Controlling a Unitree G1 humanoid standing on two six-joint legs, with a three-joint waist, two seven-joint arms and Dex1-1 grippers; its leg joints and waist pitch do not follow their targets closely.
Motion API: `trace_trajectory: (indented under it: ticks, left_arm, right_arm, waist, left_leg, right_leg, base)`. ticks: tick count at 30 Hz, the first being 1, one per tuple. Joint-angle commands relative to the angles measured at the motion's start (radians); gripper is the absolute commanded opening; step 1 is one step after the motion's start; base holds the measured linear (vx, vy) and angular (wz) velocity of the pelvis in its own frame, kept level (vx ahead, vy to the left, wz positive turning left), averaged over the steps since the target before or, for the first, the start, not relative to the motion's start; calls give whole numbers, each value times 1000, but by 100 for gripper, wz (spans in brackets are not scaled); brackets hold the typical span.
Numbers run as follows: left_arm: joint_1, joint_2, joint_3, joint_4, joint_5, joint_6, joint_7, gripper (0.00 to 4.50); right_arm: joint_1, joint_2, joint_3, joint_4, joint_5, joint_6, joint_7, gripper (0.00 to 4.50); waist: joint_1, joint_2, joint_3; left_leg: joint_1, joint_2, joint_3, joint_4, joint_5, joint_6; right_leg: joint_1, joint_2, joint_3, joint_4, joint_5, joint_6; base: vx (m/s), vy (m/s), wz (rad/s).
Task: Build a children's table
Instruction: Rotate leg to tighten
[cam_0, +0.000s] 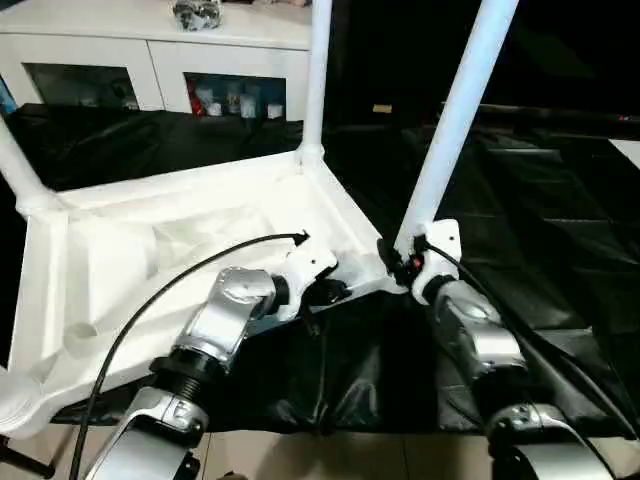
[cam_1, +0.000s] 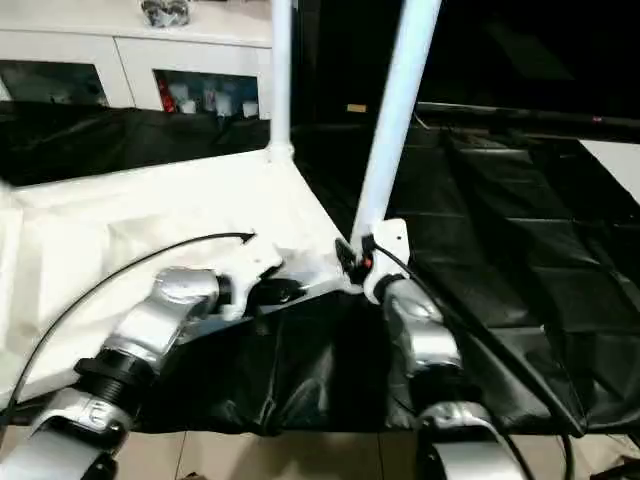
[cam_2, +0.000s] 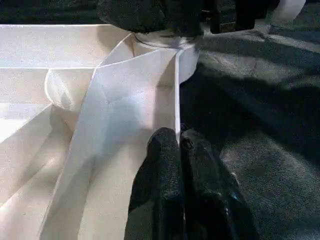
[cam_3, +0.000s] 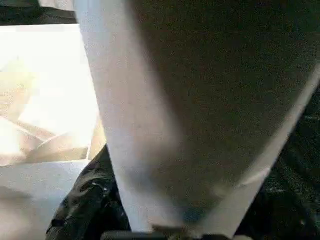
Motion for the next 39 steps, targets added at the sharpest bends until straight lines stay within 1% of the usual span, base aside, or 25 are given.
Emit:
trace_trajectory:
  ticks: [1,2,4,6,8,10,11,12,13,15,16,18,19,20,21,22,24,25,26,27,30,31,35,37,39]
  left_arm:
    - [8,-95,-124,-6,-12,-39,-36,0]
    - [16,-86,-128,-10,-8,-43,-43,0]
    - [20,-75,-126,-13,-8,-47,-51,0]
    - [20,-67,-122,-14,-9,-49,-56,0]
    - [23,-44,-113,-18,-11,-55,-76,0]
    - [25,-31,-111,-23,-13,-55,-92,0]
    - [28,-18,-110,-26,-17,-60,-108,0]
    - [34,6,-108,-32,-25,-70,-141,0]
    - [34,6,-108,-32,-25,-70,-141,0]
    - [46,46,-101,-50,-46,-89,-210,0]
    - [51,66,-99,-61,-57,-95,-247,0]
    - [55,83,-98,-69,-64,-96,-275,0]
    - [54,118,-98,-75,-70,-103,-322,0]
    - [52,127,-98,-75,-71,-105,-333,0]
    - [50,140,-100,-75,-73,-107,-352,0]
    - [50,140,-100,-75,-73,-107,-352,0]
    - [49,148,-101,-75,-74,-108,-364,0]
    - [45,176,-107,-75,-75,-109,-407,0]
    - [44,183,-108,-75,-75,-110,-417,0]
    - [42,190,-110,-74,-75,-112,-427,0]
    - [36,216,-115,-70,-79,-119,-464,0]
    - [30,230,-116,-65,-82,-125,-480,0]
    - [21,248,-113,-54,-89,-135,-500,0]
    - [17,252,-110,-49,-89,-137,-506,0]
    - [16,253,-108,-48,-89,-137,-509,0]
  right_arm:
    - [-7,107,98,58,-31,10,10,239]
    - [-7,116,97,53,-25,-2,29,272]
    - [-4,116,92,45,-15,-5,47,277]
    - [-2,113,89,39,-10,-7,58,308]
    - [1,96,87,39,-11,-25,90,317]
    - [5,83,90,37,-8,-35,112,331]
    - [11,69,96,28,-5,-38,140,348]
    - [25,42,113,10,-10,-43,197,348]
    - [25,42,113,10,-10,-43,197,358]
    - [51,-8,141,-25,-18,-52,301,358]
    - [67,-34,157,-54,-10,-63,375,358]
    - [81,-54,169,-82,4,-69,439,358]
    - [112,-101,199,-153,46,-44,590,358]
    - [119,-113,207,-171,57,-34,628,358]
    - [130,-135,223,-197,71,-19,684,358]
    - [130,-135,223,-197,71,-19,684,358]
    - [136,-146,230,-210,77,-12,719,358]
    - [147,-185,259,-243,92,13,820,358]
    - [148,-195,265,-248,93,18,845,344]
    - [148,-204,272,-252,94,23,871,344]
    - [143,-233,293,-258,94,39,955,319]
    - [135,-243,302,-256,94,50,991,294]
    - [130,-260,319,-274,103,75,1036,280]
    - [131,-262,321,-283,109,90,1049,256]
    - [133,-263,321,-289,113,101,1055,248]
  waist:
    - [-5,11,-37]
    - [-6,8,-37]
    - [-6,8,-37]
    - [-7,9,-37]
    - [-7,10,-37]
    - [-7,9,-38]
    - [-9,3,-39]
    - [-9,7,-40]
    - [-8,7,-40]
    - [-7,6,-44]
    - [-7,5,-46]
    - [-4,5,-46]
    - [-4,1,-47]
    - [1,2,-51]
    - [3,3,-51]
    - [3,1,-51]
    - [6,2,-48]
    - [7,-2,-46]
    - [12,0,-44]
    - [11,-2,-40]
    - [15,-2,-37]
    - [16,-2,-36]
    - [20,-3,-36]
    - [23,-2,-36]
    - [25,-3,-37]
  left_leg:
    - [9,16,-17,-83,-450,-18]
    - [4,16,-18,-85,-443,-17]
    - [8,17,-16,-84,-451,-14]
    - [6,18,-17,-86,-451,-12]
    - [6,17,-15,-85,-450,-10]
    - [4,18,-14,-85,-433,-6]
    - [3,18,-12,-84,-426,-2]
    - [-1,19,-13,-85,-405,2]
    - [-3,20,-13,-85,-395,5]
    - [-6,21,-8,-80,-339,21]
    - [-4,21,-4,-77,-316,31]
    - [-5,20,-3,-75,-291,44]
    - [-7,20,-1,-71,-252,59]
    - [-4,21,1,-65,-209,81]
    - [-3,21,3,-63,-190,89]
    - [-4,21,2,-61,-162,105]
    - [-2,23,4,-62,-159,108]
    - [-2,25,6,-63,-171,101]
    - [0,26,6,-64,-192,96]
    - [-1,28,8,-66,-208,93]
    - [4,30,8,-71,-264,66]
    - [5,30,8,-72,-280,60]
    - [4,30,8,-72,-273,51]
    - [4,31,8,-72,-267,49]
    - [3,30,7,-72,-261,47]
  right_leg:
    - [16,-44,21,-98,-516,-100]
    - [20,-43,20,-96,-499,-100]
    - [16,-42,22,-96,-484,-106]
    - [18,-42,23,-93,-471,-113]
    - [17,-41,24,-92,-455,-121]
    - [19,-43,26,-91,-439,-127]
    - [20,-42,26,-90,-432,-130]
    - [24,-44,27,-86,-405,-138]
    - [28,-43,26,-84,-389,-141]
    - [33,-41,28,-73,-291,-169]
    - [33,-39,29,-68,-240,-189]
    - [39,-38,28,-64,-209,-199]
    - [41,-37,29,-58,-153,-213]
    - [44,-33,28,-49,-81,-229]
    - [43,-33,28,-45,-45,-241]
    - [46,-34,27,-39,-2,-261]
    - [46,-35,25,-40,-7,-277]
    - [46,-36,25,-42,-41,-275]
    - [48,-36,23,-45,-91,-265]
    - [44,-36,24,-48,-118,-259]
    - [39,-40,26,-57,-220,-238]
    - [37,-40,27,-59,-250,-230]
    - [35,-41,29,-60,-264,-219]
    - [35,-43,30,-59,-266,-218]
    - [35,-43,29,-58,-263,-216]
  base:
    - [0,0,0]
    - [0,0,0]
    - [0,0,0]
    - [0,0,0]
    - [0,0,0]
    - [0,0,0]
    - [0,0,0]
    - [0,0,0]
    - [0,0,0]
    - [0,0,0]
    - [58,-9,2]
    - [62,-11,2]
    - [68,-11,0]
    - [68,-11,0]
    - [66,-3,1]
    - [0,0,0]
    - [0,0,0]
    - [0,0,0]
    - [0,0,0]
    - [0,0,0]
    - [0,0,0]
    - [0,0,0]
    - [0,0,0]
    - [0,0,0]
    - [0,0,0]
